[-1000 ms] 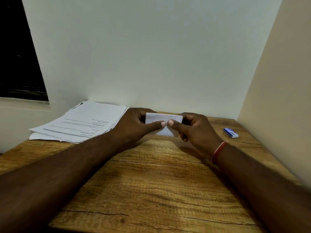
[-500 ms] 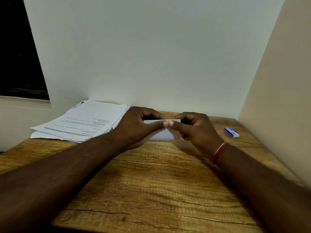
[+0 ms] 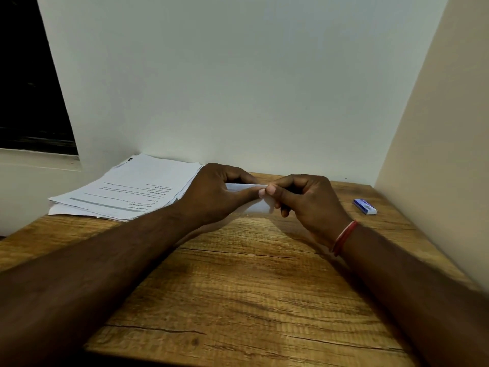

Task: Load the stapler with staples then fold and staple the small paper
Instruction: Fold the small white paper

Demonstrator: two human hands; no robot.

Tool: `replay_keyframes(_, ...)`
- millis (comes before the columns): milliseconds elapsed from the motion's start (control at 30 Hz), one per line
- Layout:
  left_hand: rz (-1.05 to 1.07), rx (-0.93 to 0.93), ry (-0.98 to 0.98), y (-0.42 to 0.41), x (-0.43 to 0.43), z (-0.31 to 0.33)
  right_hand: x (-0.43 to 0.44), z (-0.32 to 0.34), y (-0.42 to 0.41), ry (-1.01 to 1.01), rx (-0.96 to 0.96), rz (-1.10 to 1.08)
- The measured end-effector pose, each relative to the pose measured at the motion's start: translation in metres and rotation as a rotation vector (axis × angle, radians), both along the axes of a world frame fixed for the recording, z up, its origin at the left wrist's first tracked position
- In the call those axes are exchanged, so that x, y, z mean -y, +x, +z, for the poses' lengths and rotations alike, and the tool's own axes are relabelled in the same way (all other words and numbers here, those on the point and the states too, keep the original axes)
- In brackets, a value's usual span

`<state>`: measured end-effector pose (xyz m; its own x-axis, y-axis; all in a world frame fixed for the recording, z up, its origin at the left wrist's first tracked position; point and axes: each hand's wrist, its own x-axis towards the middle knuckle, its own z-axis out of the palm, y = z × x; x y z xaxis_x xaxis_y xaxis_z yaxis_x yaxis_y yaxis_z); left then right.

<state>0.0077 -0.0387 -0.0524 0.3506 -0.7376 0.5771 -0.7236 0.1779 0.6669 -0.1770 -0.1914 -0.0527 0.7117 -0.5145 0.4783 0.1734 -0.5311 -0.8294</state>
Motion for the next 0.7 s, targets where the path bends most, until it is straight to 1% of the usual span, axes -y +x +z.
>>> replay_keyframes(167,0.015,0.070,0.001,0.000,0.000,0.001,-0.001,0.000,0.002,-0.160,-0.027,-0.089)
replay_keyframes(333,0.042,0.107,-0.069,-0.001,0.003,0.002,-0.004,0.002,0.002,-0.209,-0.033,-0.114)
replay_keyframes(367,0.054,0.110,-0.090,-0.001,0.003,0.001,-0.005,0.002,0.002,-0.169,-0.030,-0.109)
replay_keyframes(400,0.072,0.114,-0.111,0.000,0.004,0.000,-0.005,0.002,0.003,-0.077,-0.018,-0.101)
replay_keyframes(467,0.118,0.141,-0.160,0.005,0.006,-0.001,-0.007,0.005,0.004,0.231,0.007,-0.068)
replay_keyframes(500,0.139,0.183,-0.184,0.008,0.006,-0.002,-0.009,0.007,0.004,0.396,-0.003,-0.043)
replay_keyframes(533,0.156,0.250,-0.208,0.010,0.007,-0.002,-0.010,0.009,0.003,0.534,-0.033,-0.019)
replay_keyframes(600,0.154,0.427,-0.271,0.011,0.008,-0.001,-0.013,0.012,0.003,0.723,-0.105,0.043)
replay_keyframes(633,0.136,0.518,-0.299,0.011,0.009,-0.001,-0.015,0.013,0.003,0.780,-0.121,0.080)
replay_keyframes(700,0.090,0.677,-0.318,0.009,0.011,-0.002,-0.016,0.013,0.005,0.827,-0.112,0.135)
